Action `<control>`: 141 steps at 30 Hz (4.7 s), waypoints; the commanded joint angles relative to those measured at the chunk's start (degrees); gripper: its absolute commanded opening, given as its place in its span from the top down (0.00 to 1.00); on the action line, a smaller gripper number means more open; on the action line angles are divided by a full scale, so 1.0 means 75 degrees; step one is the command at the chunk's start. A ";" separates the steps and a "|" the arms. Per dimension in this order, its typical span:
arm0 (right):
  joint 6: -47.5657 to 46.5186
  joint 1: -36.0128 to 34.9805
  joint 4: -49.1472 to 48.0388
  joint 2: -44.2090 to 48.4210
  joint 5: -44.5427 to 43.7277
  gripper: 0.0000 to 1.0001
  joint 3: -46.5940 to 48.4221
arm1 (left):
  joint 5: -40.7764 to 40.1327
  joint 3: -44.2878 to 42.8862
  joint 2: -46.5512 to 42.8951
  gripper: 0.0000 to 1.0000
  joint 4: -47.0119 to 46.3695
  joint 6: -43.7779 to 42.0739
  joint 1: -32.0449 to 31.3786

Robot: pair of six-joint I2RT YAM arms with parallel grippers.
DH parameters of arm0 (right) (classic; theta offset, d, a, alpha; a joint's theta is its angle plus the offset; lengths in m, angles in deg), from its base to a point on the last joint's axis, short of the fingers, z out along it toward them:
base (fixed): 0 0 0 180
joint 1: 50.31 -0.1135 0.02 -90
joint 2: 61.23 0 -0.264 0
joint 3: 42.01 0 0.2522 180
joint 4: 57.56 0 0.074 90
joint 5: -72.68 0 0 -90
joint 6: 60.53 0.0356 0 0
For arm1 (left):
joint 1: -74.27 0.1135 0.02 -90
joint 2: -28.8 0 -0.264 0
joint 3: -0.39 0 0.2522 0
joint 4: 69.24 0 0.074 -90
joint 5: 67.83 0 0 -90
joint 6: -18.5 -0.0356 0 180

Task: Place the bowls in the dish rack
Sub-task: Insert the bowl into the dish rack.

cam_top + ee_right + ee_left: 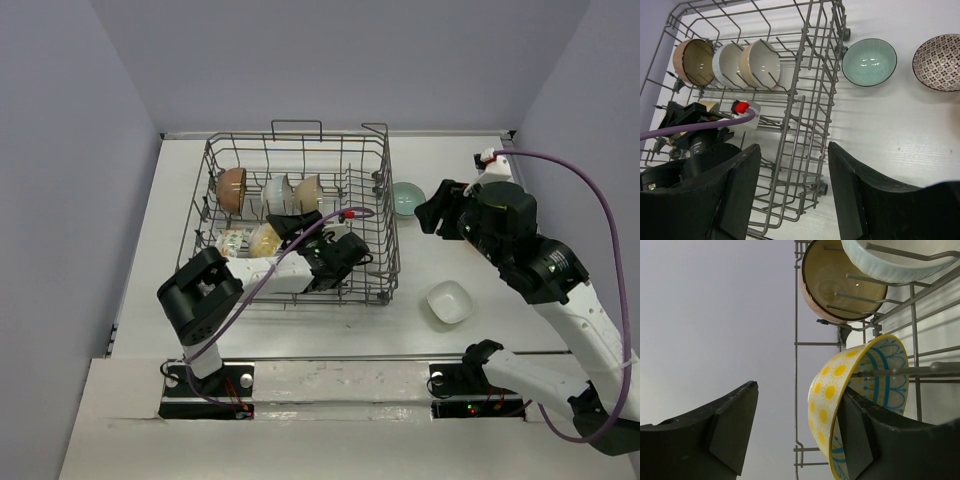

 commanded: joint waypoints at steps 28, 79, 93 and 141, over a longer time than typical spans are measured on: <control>-0.0246 -0.0058 -0.0364 -0.0565 0.0383 0.38 0.0369 | -0.1748 0.2047 -0.1919 0.06 -0.5313 -0.1331 -0.0124; -0.0316 -0.0058 0.0878 -0.0847 -0.0520 0.30 0.1319 | -0.1936 0.2940 -0.0737 0.01 -1.6595 -0.9820 -0.0604; -0.0352 -0.0058 0.0011 -0.0717 0.0160 0.27 0.1681 | -0.1936 0.2693 -0.0304 0.01 -1.6583 -0.9960 -0.0604; -0.0270 -0.0058 -0.0352 -0.1480 0.0851 0.26 0.2022 | -0.1936 0.3045 0.0939 0.01 -1.6606 -0.8917 -0.0557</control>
